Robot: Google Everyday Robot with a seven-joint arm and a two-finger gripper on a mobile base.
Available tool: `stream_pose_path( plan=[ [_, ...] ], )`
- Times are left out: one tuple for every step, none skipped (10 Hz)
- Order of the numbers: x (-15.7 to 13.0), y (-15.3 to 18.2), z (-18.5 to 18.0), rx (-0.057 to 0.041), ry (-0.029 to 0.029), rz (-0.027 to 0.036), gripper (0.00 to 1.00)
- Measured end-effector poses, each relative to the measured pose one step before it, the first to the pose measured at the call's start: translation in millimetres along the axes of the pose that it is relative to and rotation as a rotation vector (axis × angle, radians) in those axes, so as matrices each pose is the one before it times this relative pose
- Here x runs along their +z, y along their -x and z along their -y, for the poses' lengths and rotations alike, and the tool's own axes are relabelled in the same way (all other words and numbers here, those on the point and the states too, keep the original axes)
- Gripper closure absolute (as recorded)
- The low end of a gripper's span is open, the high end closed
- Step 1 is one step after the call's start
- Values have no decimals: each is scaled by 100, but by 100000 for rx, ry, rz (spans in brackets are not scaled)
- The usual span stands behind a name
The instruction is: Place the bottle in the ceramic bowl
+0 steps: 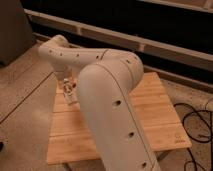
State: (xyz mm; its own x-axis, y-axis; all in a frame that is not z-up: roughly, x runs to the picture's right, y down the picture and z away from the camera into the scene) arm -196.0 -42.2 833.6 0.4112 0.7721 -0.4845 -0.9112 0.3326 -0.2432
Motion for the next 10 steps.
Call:
stream_pose_path(
  plan=[
    [-133,281,1485,2607,183,344,100],
    [-30,248,1514,2542,286,337,100],
    [66,234,1642,2952,1171,342,100],
    [224,223,1373,2310,1222,285,100],
    [166,370,1124,1776,797,1018,100],
    [364,1041,2272,2671,-260,4197,100],
    [70,961,1687,804,-1904,4394,100],
    [88,1509,1903,-471,-4403,7444,100],
    [-137,1256,888,-2573,-4144,6872,100],
    [-81,977,126,-4944,-3991,6972,100]
  ],
)
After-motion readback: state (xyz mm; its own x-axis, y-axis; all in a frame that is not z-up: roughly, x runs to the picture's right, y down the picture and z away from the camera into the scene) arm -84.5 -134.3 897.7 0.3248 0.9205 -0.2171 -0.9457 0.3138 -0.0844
